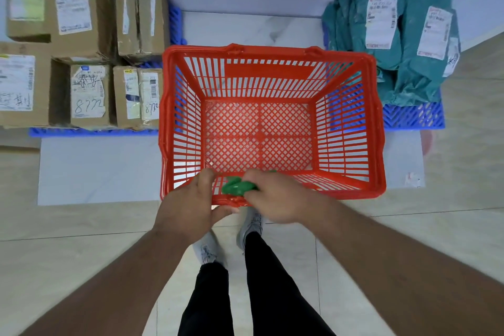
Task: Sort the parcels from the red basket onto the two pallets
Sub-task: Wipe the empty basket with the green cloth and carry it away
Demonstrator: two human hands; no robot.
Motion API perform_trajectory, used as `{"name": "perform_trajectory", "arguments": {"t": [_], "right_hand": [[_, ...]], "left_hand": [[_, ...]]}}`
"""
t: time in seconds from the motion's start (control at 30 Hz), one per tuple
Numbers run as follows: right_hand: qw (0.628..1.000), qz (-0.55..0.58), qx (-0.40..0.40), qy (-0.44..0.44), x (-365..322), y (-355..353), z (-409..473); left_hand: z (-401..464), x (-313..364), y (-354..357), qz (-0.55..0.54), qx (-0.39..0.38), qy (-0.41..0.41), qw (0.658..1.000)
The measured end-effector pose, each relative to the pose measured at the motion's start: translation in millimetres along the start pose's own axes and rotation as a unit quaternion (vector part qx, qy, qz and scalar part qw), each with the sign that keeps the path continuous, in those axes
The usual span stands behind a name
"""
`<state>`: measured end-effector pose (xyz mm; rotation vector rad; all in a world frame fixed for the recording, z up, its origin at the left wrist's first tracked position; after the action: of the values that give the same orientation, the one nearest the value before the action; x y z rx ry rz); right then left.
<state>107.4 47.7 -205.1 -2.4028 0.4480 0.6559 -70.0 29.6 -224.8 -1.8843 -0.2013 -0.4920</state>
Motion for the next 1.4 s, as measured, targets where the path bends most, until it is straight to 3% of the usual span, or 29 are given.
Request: {"name": "perform_trajectory", "arguments": {"t": [0.07, 0.17, 0.23, 0.3, 0.4, 0.47, 0.53, 0.63, 0.73, 0.8, 0.87, 0.93, 1.1, 1.17, 1.4], "right_hand": [[0.997, -0.010, 0.020, -0.072, -28, 13, -7], [0.972, -0.154, 0.035, -0.175, -23, 6, -36], [0.950, -0.267, 0.027, -0.162, 7, -9, -55], [0.945, -0.300, 0.033, -0.124, 38, -28, -72], [0.981, -0.156, 0.107, -0.038, 62, -57, -89], [0.980, -0.016, 0.191, 0.045, 81, -75, -98], [0.942, 0.108, 0.296, 0.114, 100, -93, -112], [0.845, 0.263, 0.432, 0.175, 126, -117, -140], [0.773, 0.260, 0.547, 0.186, 143, -145, -164], [0.766, 0.211, 0.578, 0.185, 151, -161, -167], [0.782, 0.158, 0.568, 0.202, 162, -169, -157], [0.807, 0.127, 0.529, 0.230, 176, -167, -137], [0.862, 0.166, 0.412, 0.245, 193, -139, -85], [0.856, 0.213, 0.400, 0.250, 197, -138, -78], [0.811, 0.349, 0.369, 0.291, 218, -146, -68]], "left_hand": [[0, -2, -3, 0.005, 0.014, -0.014, 1.000], [-1, -2, -2, 0.032, 0.019, -0.014, 0.999], [-1, -4, 0, 0.027, -0.001, -0.036, 0.999], [-1, -6, 2, 0.016, -0.018, -0.050, 0.998], [-1, -5, 2, 0.012, -0.042, -0.063, 0.997], [-2, -2, 1, 0.008, -0.059, -0.070, 0.996], [-3, 2, -3, 0.002, -0.080, -0.064, 0.995], [0, 7, -17, -0.008, -0.079, -0.024, 0.997], [10, 4, -47, -0.042, 0.007, -0.033, 0.999], [22, -9, -69, -0.065, 0.085, -0.075, 0.991], [35, -26, -82, -0.066, 0.128, -0.131, 0.981], [47, -43, -81, -0.083, 0.120, -0.206, 0.968], [56, -63, -59, -0.196, 0.119, -0.334, 0.914], [55, -74, -55, -0.200, 0.132, -0.376, 0.895], [61, -85, -45, -0.177, 0.129, -0.368, 0.903]]}}
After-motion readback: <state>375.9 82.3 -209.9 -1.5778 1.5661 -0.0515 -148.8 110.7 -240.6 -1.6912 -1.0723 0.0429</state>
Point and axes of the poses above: each hand's wrist, its own z-axis towards the middle knuckle, its own y-axis out of the palm, x = y × z, the point moved 7 cm from there along z, towards the middle knuckle, and after that the axes turned 3 degrees about x, right-handed, at the moved point
